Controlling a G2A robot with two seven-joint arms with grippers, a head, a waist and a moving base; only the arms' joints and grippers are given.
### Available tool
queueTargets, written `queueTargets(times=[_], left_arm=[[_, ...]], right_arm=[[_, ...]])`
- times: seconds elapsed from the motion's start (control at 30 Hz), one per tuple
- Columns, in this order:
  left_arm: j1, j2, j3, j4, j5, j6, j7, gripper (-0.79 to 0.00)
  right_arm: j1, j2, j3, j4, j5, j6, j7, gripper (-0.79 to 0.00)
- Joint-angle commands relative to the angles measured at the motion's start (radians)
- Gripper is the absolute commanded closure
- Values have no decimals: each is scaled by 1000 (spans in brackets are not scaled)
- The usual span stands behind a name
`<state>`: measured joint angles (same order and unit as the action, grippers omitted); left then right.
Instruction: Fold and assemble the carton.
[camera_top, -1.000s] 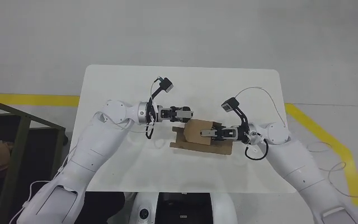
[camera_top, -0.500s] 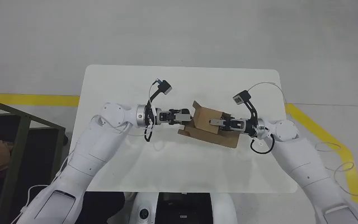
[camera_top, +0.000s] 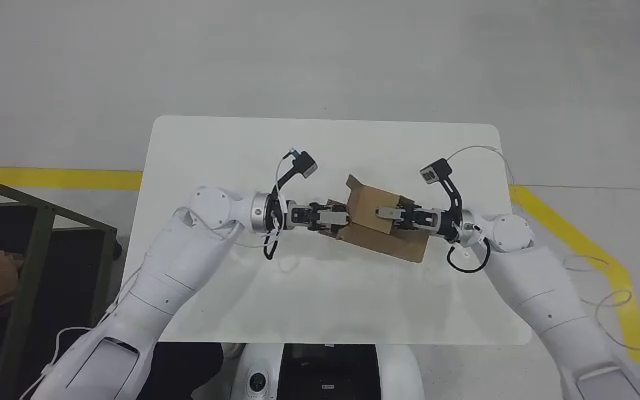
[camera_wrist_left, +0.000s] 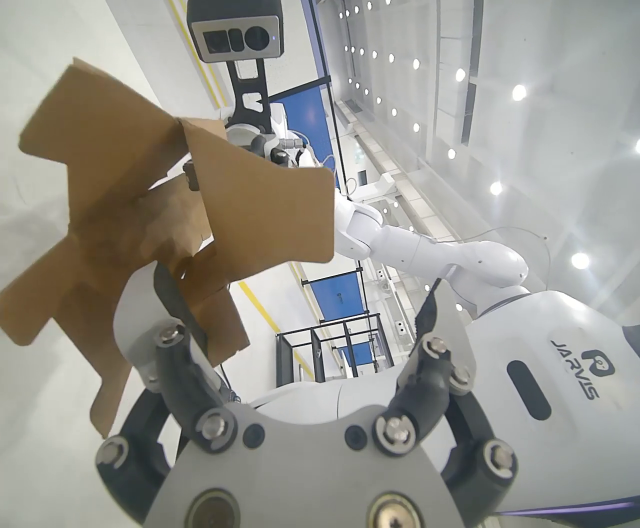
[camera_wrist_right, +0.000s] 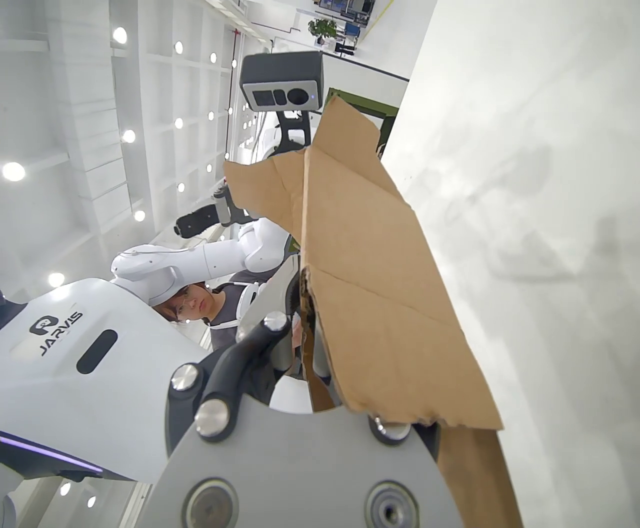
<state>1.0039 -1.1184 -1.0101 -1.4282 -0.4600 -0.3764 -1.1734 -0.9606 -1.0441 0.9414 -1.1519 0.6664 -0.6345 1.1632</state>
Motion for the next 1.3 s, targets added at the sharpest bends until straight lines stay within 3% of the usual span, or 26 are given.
queueTargets(times=[0.0,0.7,1.27], left_arm=[[-2,-1,1,0,-4,0,-5,-785],[-22,-16,46,12,-23,-1,-11,-785],[-51,-25,45,55,-28,-14,-2,-785]], right_arm=[[2,-2,5,8,-14,-1,-21,0],[-13,-15,56,-26,-73,14,-164,0],[-69,-27,50,-116,-87,43,-171,0]])
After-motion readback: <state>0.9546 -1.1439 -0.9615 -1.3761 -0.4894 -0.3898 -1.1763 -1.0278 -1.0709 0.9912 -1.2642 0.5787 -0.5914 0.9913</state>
